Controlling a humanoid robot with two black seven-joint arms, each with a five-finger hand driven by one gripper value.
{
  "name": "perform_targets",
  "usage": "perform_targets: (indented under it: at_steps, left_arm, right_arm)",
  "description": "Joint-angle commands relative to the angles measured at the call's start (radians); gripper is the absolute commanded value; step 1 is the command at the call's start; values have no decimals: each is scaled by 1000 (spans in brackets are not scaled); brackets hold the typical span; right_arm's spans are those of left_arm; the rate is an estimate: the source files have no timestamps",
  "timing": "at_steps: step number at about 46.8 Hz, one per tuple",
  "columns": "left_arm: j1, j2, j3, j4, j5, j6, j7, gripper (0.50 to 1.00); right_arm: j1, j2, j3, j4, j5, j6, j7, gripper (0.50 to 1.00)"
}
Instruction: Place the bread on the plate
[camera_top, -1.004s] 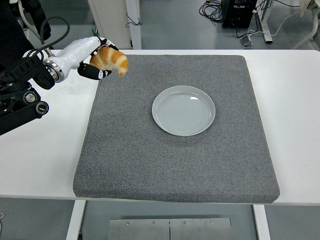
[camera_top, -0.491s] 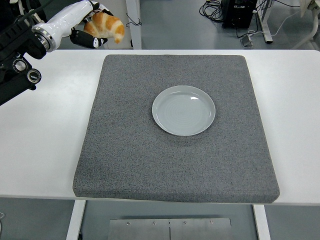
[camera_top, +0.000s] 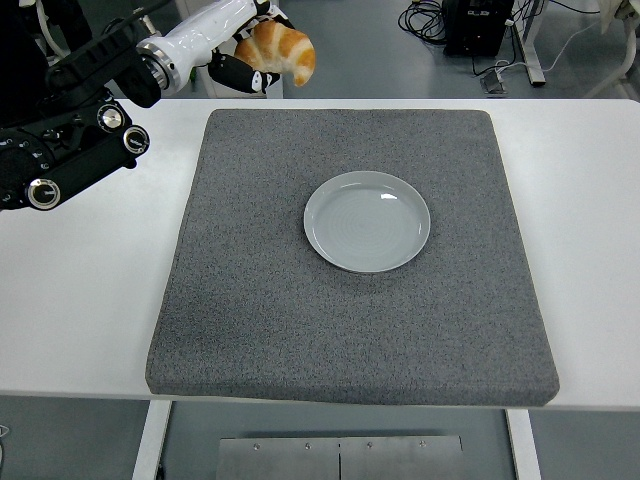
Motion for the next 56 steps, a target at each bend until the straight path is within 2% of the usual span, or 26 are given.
perform_targets:
  at_steps: [1,6,23,30,38,46,56]
  left_arm:
    - [0,-24,1,-1,2,0,-7,500]
    - [0,-51,1,-7,8,0,-42,500]
    - [16,-114,43,-12,117,-8,-223,500]
    - [14,-119,89,-12,126,-9,-262,504]
    - [17,-128,107,-10,199,-44,-280,510]
    - [28,-151,127,-1,203,-46,-279,510]
    - [31,-246,166,117,203,-46,-276,510]
  right_arm:
    - [0,0,0,0,0,0,0,1000]
    - [0,0,0,0,0,0,0,1000]
    - [0,0,0,0,0,0,0,1000]
    - [0,0,0,0,0,0,0,1000]
    - [0,0,0,0,0,0,0,1000]
    - [0,0,0,0,0,0,0,1000]
    - [0,0,0,0,0,0,0,1000]
